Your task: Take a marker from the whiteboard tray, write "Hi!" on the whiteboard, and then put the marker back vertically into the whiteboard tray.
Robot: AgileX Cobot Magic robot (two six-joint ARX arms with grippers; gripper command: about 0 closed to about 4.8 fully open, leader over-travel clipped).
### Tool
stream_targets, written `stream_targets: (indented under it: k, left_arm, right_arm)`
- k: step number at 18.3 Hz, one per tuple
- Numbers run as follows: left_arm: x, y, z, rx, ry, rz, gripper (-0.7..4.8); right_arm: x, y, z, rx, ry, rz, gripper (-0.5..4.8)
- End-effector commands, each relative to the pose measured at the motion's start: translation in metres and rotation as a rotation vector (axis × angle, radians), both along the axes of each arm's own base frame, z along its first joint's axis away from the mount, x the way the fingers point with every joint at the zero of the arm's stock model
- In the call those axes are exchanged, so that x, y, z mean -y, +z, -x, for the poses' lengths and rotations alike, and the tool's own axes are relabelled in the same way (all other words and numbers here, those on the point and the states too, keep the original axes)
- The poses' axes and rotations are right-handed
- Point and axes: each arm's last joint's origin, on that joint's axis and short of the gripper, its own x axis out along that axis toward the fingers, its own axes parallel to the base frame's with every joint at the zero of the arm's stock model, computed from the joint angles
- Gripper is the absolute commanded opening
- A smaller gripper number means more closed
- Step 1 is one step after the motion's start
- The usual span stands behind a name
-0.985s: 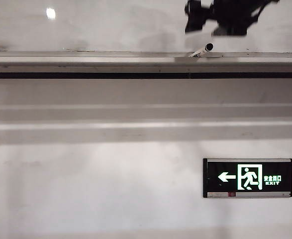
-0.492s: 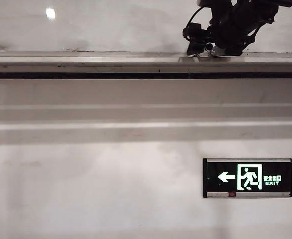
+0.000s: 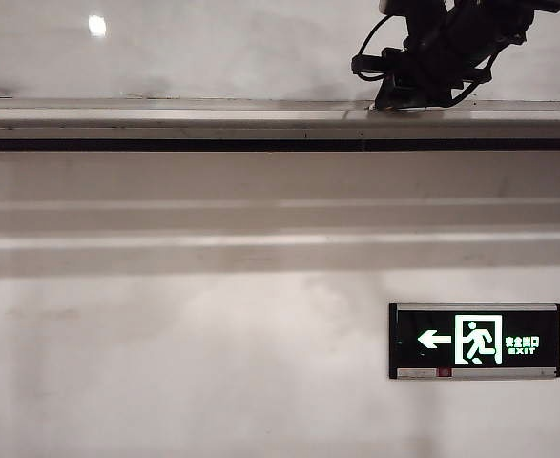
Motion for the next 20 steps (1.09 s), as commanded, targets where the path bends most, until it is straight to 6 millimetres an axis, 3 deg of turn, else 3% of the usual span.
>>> stream_targets:
  k: [1,6,8,10,12,14,16,20]
  left_arm:
    - [0.000,0.004,0.001,0.022,-0.001,0.014,-0.05]
    - [-0.001,0.004,0.002,0.024,-0.001,0.014,-0.05]
    - [-0.001,0.004,0.002,0.024,-0.001,0.015,-0.05]
    - [-0.001,0.005,0.002,0.033,-0.004,0.019,-0.05]
    - [0.001,0.010,0.003,0.076,-0.058,0.039,-0.05]
    - [0.000,0.017,0.005,0.118,-0.071,0.058,-0.05]
    - [-0.001,0.024,0.007,0.149,-0.069,0.086,-0.05]
    - [-0.002,0.024,0.007,0.147,-0.047,0.086,-0.05]
  right_arm:
    - [0.003,0.012,0.010,-0.029,0.002,0.007,-0.01]
    - [0.016,0.056,0.055,-0.041,0.041,0.006,-0.01]
    - [0.020,0.084,0.079,0.056,0.058,-0.025,-0.01]
    - [0.022,0.125,0.104,0.207,0.079,-0.075,-0.01]
    - [0.017,0.167,0.117,0.292,0.072,-0.106,-0.02]
    - [0.010,0.204,0.123,0.361,0.028,-0.144,-0.02]
    - [0.006,0.229,0.118,0.405,0.015,-0.150,-0.02]
    - [-0.016,0.242,0.096,0.429,0.044,-0.167,-0.02]
